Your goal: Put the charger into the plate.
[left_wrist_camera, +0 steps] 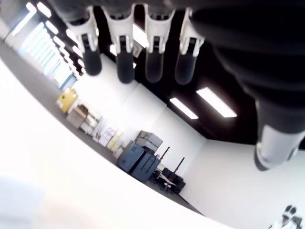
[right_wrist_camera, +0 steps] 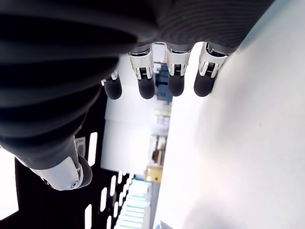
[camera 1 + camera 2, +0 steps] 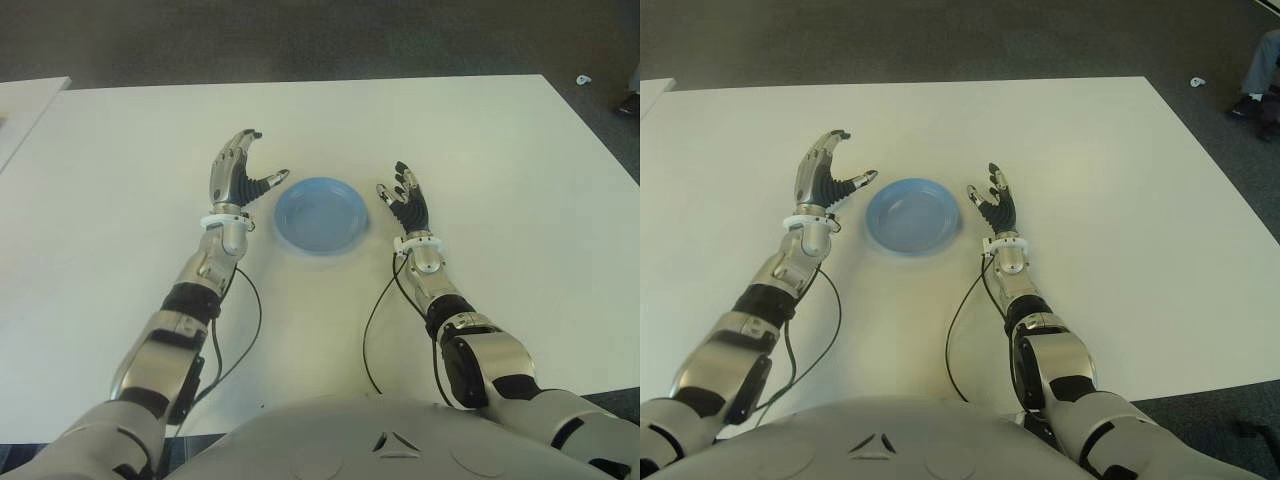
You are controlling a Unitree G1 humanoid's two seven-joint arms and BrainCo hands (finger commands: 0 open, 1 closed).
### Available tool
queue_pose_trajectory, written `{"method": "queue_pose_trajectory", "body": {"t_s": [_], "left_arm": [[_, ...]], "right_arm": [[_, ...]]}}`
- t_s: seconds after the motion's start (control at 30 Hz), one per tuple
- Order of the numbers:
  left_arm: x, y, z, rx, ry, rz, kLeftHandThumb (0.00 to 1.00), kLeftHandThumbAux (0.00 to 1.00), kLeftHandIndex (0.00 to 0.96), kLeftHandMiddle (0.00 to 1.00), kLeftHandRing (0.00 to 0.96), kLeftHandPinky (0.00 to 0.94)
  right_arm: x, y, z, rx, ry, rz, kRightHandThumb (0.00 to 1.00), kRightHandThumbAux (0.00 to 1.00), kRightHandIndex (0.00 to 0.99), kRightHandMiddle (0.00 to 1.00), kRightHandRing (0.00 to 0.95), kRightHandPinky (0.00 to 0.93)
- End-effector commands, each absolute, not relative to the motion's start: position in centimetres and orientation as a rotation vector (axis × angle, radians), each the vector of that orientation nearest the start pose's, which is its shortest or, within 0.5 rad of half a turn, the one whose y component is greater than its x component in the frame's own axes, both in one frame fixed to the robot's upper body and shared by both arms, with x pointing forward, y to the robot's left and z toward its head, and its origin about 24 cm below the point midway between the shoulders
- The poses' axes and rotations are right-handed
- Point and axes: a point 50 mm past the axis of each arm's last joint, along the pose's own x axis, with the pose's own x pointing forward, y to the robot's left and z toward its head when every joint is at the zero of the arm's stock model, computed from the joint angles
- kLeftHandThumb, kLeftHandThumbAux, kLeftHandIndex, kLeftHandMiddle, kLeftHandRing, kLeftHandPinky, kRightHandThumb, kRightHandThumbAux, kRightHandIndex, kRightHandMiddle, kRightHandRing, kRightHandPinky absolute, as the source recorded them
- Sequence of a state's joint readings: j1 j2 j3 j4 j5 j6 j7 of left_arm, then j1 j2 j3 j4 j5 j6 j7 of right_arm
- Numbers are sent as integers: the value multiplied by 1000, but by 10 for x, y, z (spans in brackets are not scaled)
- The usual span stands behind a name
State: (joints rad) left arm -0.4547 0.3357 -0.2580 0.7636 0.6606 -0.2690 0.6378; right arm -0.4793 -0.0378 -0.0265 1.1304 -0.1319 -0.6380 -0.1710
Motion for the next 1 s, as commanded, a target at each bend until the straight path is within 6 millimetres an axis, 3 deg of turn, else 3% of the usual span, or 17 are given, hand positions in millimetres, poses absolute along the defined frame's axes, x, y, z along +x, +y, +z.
{"method": "queue_pose_trajectory", "body": {"t_s": [0.03,0.27,0.53,1.0], "left_arm": [[327,199,21,1355,-293,144,480,410,17,13,13,10],[333,195,15,1440,-212,127,382,267,1,0,0,0],[340,194,15,1492,-150,81,330,189,0,0,0,0],[348,198,21,1576,-111,52,248,172,0,0,0,0]], "right_arm": [[249,-142,-83,-149,370,-28,134,646,43,62,52,83],[250,-143,-83,-151,368,-25,128,645,44,68,58,88],[250,-142,-83,-148,367,-24,129,655,48,88,81,118],[252,-141,-82,-151,367,-20,125,691,60,151,160,191]]}}
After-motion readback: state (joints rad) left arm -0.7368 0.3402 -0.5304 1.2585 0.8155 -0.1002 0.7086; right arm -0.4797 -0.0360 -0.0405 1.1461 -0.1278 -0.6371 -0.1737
